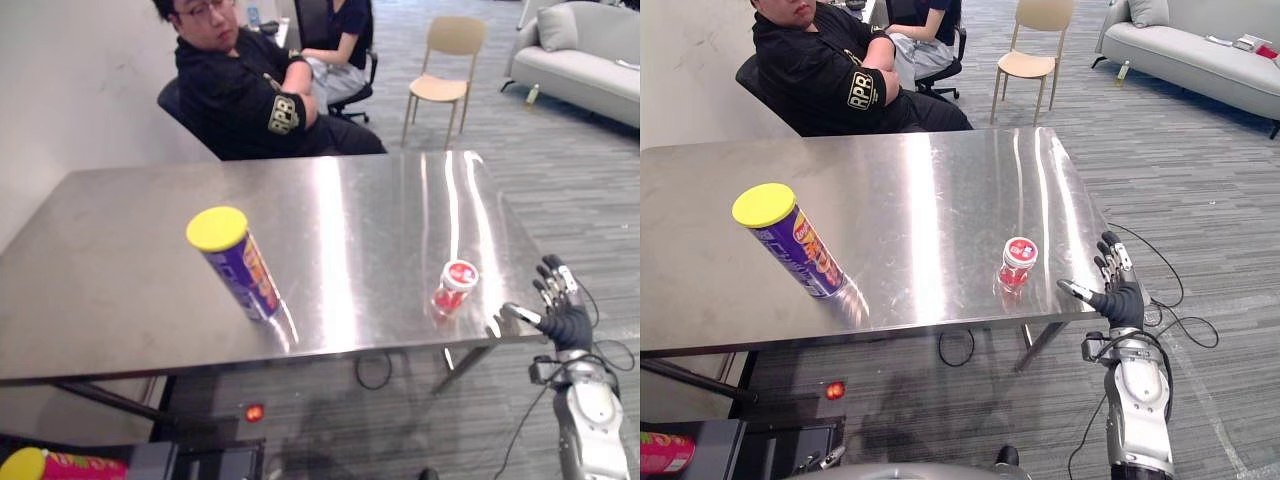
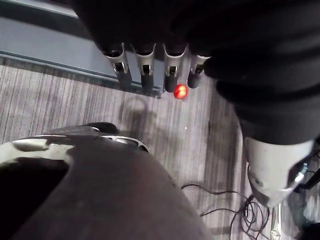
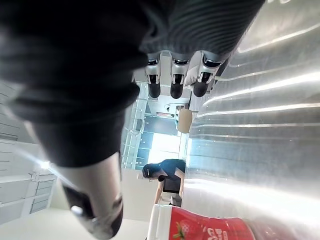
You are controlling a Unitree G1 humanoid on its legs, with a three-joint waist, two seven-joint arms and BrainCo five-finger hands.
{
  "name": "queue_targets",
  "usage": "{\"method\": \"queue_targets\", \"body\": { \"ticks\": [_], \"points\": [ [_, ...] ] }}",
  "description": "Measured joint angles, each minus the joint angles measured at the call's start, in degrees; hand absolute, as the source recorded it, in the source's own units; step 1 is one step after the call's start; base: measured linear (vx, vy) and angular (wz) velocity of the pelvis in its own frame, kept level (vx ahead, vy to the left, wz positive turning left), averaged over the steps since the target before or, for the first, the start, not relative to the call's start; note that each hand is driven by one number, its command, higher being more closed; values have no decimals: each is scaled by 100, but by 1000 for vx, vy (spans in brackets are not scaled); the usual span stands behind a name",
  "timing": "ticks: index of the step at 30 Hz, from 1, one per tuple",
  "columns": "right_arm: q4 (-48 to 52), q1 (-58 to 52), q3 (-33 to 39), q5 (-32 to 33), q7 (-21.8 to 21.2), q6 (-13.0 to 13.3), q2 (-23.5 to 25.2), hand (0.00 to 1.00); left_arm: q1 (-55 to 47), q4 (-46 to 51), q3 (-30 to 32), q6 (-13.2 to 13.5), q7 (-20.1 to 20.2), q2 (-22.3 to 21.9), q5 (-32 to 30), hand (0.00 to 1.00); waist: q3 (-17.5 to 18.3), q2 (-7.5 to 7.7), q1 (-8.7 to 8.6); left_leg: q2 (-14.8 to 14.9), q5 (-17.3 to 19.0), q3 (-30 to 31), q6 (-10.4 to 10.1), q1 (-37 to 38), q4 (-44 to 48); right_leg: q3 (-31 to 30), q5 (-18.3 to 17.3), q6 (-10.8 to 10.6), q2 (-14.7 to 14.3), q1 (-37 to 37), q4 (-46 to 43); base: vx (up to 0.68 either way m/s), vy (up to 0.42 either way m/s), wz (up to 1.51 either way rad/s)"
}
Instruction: Put the gum and the chips on the shelf.
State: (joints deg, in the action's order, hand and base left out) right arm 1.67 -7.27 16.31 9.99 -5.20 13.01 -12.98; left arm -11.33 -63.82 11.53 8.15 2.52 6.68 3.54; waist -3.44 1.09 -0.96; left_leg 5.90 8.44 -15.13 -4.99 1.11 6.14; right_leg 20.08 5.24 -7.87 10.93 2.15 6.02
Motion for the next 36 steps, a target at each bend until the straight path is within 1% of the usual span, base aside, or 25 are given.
{"method": "queue_targets", "body": {
  "ticks": [4, 9, 15, 20, 36],
  "points": [
    [-296, 142, -88, -6, 102, -16, 0, 0, 3, 2, -6, 0, -1, -3, -28, 0, -9, -14, 15, 1, 3, -1, -2, 1, 6, -1, -3, 5, 2, -3, -16, 0, 0, 0],
    [-586, 272, -135, -112, 125, -27, 0, 0, 5, 3, -43, -2, -14, -7, -28, 0, -19, -32, 94, 10, 3, -33, -2, -5, 7, -40, -16, 25, 2, -78, -67, -20, 1, -4],
    [-948, 717, -607, -115, 113, -39, -3, 0, 15, 0, -47, -11, -15, -5, -22, 0, -81, -37, 123, 34, 5, -166, -6, 0, 8, -180, -20, 34, -15, -188, -131, -17, 3, -11],
    [-953, 796, -835, -117, 94, -46, -4, 0, 29, -1, -66, -12, -17, -5, -26, 0, -104, -43, 129, 47, 14, -171, -18, -3, 3, -181, -20, 35, -33, -186, -114, 0, 0, 0],
    [-953, 852, -1002, -124, 94, -46, -4, 0, 32, 0, -99, -12, -25, -18, -29, 0, -145, -90, 140, 74, 15, -162, -21, 5, -4, -171, -18, 36, -69, -153, -79, 0, 0, 0]
  ]
}}
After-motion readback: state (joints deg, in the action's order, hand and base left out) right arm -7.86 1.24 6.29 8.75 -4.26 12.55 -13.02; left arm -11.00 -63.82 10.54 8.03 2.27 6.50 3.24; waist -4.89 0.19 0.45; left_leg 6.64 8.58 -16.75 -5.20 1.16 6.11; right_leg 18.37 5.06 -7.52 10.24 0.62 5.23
